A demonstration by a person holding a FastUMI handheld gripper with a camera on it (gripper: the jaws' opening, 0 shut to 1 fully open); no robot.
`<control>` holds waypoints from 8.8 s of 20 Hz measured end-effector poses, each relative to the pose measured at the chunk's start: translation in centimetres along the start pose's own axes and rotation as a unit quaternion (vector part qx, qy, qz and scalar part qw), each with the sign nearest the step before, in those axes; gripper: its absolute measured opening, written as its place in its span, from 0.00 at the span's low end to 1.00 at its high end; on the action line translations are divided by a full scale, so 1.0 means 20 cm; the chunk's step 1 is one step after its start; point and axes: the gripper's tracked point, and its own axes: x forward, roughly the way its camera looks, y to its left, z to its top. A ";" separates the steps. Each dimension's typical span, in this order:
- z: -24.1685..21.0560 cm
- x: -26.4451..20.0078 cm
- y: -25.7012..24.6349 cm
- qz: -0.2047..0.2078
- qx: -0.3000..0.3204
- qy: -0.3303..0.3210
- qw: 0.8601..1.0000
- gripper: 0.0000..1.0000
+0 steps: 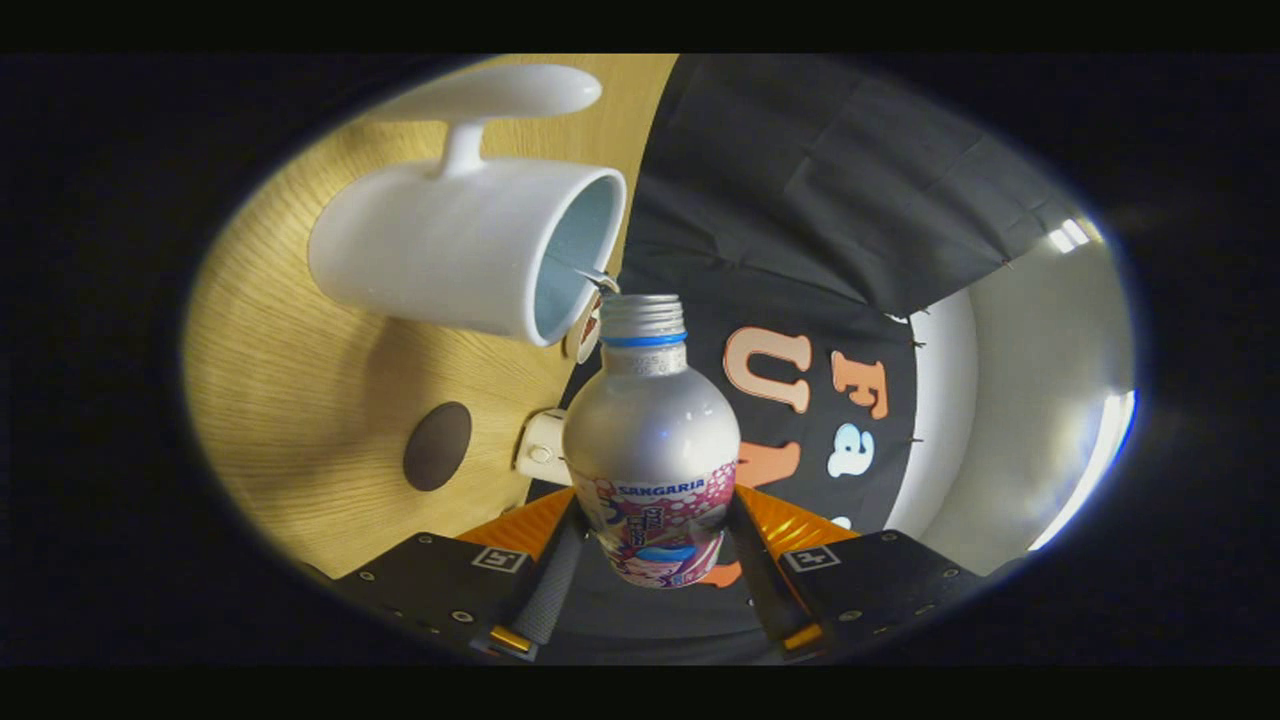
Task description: Take the bottle from table, then pour the juice into the cup, finally place the bottle on the coaster
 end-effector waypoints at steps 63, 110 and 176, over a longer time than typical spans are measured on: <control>0.10 0.00 0.05 0.024 -0.040 -0.053 0.998 0.77; -0.10 0.34 0.53 0.193 0.782 0.112 0.582 0.78; -1.11 -0.52 -0.74 -0.084 0.775 0.023 0.626 0.94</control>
